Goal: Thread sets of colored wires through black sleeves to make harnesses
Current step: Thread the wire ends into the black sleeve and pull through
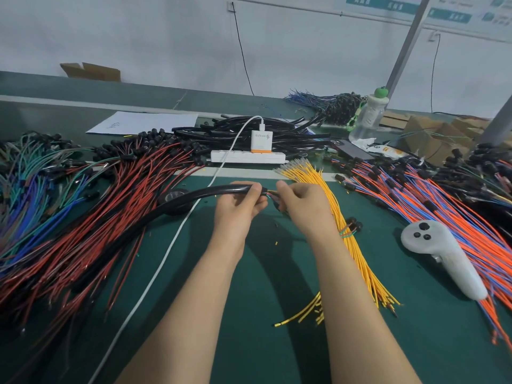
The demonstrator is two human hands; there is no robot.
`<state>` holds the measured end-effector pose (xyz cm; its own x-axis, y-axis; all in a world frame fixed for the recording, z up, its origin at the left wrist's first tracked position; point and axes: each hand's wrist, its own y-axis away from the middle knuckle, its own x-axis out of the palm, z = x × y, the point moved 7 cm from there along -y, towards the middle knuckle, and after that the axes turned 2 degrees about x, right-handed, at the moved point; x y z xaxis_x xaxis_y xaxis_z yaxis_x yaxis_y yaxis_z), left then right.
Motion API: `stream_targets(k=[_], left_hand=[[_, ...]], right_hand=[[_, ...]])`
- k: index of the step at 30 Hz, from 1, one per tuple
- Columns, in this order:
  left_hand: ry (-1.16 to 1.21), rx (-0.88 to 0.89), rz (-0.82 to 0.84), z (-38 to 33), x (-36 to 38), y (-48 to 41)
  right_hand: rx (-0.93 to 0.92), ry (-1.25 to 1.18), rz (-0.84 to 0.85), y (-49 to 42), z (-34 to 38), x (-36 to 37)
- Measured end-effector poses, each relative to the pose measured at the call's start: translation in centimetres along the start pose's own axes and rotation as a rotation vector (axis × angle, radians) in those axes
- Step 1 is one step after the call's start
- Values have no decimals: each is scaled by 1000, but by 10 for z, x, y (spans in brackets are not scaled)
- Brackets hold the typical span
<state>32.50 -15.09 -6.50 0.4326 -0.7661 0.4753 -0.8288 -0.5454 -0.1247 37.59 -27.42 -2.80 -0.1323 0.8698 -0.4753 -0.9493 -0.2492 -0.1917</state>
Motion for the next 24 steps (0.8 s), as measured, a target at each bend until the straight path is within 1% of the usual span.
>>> stream_targets(k=[4, 7, 9, 11, 13, 16, 19, 22, 24], left_hand=[[-31, 30, 31, -2, 2, 0], [-72, 63, 58, -5, 4, 0], [-87, 73, 64, -5, 4, 0], [-84, 67, 60, -5, 4, 0], [-66, 45, 60, -3, 4, 0], [-9, 3, 45, -1, 3, 0], [51, -22, 32, -1, 2, 1], [87, -38, 8, 0, 1, 1], [104, -49, 6, 0, 1, 1]], right_hand=[[85, -51, 78, -4, -3, -1], [72, -121, 145, -2, -1, -4], [27, -133, 185, 2, 2, -4], [-80, -4, 156, 3, 7, -3], [-219, 151, 72, 5, 16, -2], [-332, 209, -12, 11, 23, 3], [-300, 130, -54, 11, 16, -1], [-198, -71, 18, 6, 4, -8], [-211, -38, 15, 6, 3, -13]])
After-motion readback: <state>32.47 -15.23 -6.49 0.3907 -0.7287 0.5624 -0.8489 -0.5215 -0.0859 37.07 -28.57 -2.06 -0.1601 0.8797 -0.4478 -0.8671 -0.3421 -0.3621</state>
